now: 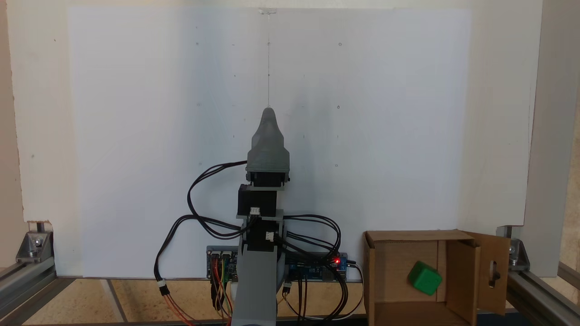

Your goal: Grasp a green dice and put it in the bin.

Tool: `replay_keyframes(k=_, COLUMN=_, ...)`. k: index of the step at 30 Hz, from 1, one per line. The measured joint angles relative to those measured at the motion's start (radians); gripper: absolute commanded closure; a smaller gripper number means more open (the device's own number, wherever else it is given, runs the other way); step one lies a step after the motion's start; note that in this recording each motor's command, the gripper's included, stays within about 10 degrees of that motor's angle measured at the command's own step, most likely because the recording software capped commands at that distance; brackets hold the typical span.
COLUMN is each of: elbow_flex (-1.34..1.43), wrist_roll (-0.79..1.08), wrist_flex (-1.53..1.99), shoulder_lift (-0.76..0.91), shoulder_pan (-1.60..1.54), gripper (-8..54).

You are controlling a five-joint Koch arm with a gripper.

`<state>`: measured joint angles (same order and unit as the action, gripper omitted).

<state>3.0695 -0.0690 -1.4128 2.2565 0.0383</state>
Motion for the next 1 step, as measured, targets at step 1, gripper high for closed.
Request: replay_keyframes(k=1, elbow_flex=0.002, wrist_roll=0.000, wrist_flex=0.000, shoulder_lift=0.000, shoulder_pan=0.000, gripper=1.1)
